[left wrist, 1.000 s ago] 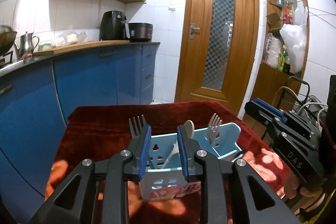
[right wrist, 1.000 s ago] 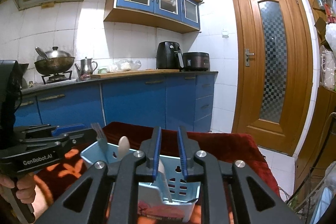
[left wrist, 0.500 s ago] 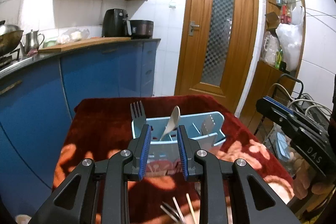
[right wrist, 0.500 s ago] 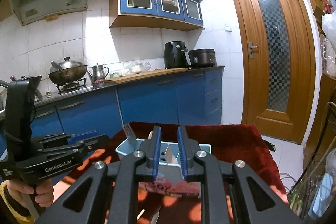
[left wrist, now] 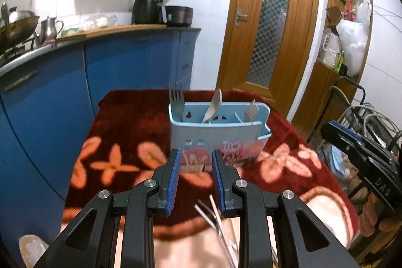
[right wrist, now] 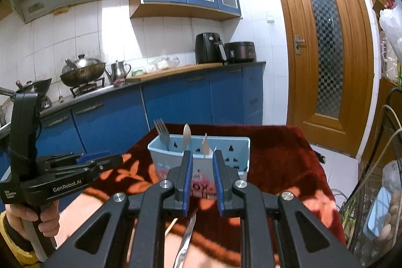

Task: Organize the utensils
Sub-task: 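Withdraw both tools from the caddy back toward the remaining utensils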

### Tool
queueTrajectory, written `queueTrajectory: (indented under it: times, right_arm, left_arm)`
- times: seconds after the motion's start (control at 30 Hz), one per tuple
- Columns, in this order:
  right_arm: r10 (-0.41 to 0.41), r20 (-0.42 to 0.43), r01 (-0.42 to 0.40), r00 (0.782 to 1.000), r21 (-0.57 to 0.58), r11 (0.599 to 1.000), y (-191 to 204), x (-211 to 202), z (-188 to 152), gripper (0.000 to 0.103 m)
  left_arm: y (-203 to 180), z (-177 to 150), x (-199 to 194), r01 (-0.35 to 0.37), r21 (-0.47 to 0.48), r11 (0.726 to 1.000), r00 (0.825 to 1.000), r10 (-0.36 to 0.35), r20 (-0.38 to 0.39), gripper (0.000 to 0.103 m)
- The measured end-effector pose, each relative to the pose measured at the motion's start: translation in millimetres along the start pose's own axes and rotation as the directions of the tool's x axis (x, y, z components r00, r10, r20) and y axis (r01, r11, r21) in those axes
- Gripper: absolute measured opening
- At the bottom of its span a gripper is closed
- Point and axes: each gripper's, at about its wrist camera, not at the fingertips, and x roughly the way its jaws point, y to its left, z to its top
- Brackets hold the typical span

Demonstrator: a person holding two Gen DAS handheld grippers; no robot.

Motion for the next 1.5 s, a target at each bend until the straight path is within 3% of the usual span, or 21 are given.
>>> queueTrajectory:
  times: [0.6,1.07,1.5]
  right_arm:
    - [-0.02,-0.198,0.04,0.98,0.097,0.994,-14,3,-61,0.021]
    - [-0.02,-0.27,0.062,0.963,0.145,0.987,-30,12,-89,0.022]
    - [-0.014,-0.299,0.066,0.954,0.167,0.984,-38,21,-98,0.022]
  left_arm:
    - [-10,-46,22,0.018,-0.015,1.0,0.988,-0.02,-0.152,0.026]
    - [-10,-64,58,0.019,-0.035,0.999,0.968,-0.027,-0.249,0.026]
    - [-13,-68,73,0.019,-0.025,0.999,0.96,-0.026,-0.28,0.026]
